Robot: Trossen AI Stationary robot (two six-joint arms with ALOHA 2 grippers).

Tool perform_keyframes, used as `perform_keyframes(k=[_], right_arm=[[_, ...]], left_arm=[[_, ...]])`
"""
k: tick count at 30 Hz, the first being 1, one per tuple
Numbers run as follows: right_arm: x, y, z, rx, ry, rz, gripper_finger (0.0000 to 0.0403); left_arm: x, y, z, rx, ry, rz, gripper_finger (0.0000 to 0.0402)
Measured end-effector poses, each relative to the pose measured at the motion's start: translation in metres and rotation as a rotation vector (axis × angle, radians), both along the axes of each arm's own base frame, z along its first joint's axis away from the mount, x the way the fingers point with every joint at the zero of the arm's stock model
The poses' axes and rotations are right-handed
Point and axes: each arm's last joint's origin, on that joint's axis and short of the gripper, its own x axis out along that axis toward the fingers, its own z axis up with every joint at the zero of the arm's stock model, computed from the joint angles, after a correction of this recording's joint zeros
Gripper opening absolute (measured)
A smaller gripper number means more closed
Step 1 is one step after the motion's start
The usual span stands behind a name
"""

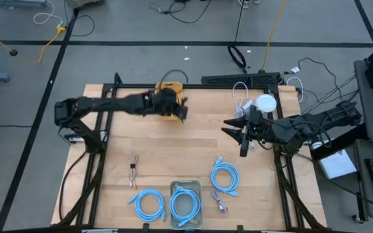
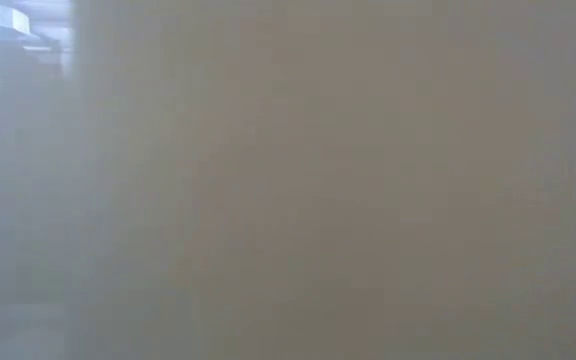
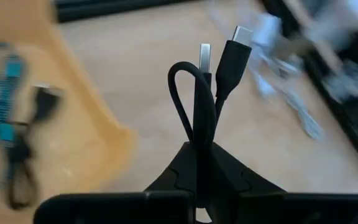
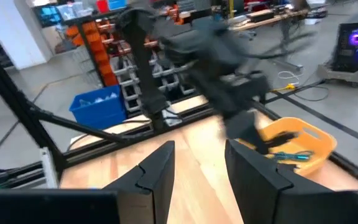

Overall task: Pick & Place USB Port
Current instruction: Put the black charger cable into the yellow bin

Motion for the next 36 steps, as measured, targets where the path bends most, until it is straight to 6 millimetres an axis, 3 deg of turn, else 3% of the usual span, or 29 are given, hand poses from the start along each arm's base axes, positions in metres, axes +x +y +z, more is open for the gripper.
perform_keyframes(k=[4, 8, 15, 24, 29, 36], right_arm=[[0.008, 0.004, 0.0, -0.002, -0.019, 0.03, 0.0134], [0.01, 0.005, 0.001, -0.003, -0.036, 0.05, 0.0134], [0.01, 0.005, 0.001, 0.006, -0.039, 0.048, 0.0134], [0.01, 0.005, 0.001, 0.0, -0.038, 0.046, 0.0134], [0.01, 0.005, 0.001, 0.0, -0.036, 0.045, 0.0134], [0.01, 0.005, 0.001, 0.002, -0.035, 0.047, 0.0134]], left_arm=[[-0.009, 0.043, -0.014, -0.047, 0.032, 0.08, 0.0013], [-0.019, 0.063, -0.025, -0.076, 0.1, 0.105, 0.0013], [-0.039, 0.081, -0.037, -0.098, 0.263, 0.107, 0.0013], [-0.046, 0.094, -0.045, -0.132, 0.288, 0.134, 0.0027], [-0.047, 0.092, -0.05, -0.144, 0.333, 0.127, 0.0068], [-0.043, 0.085, -0.05, -0.135, 0.345, 0.106, 0.0186]])
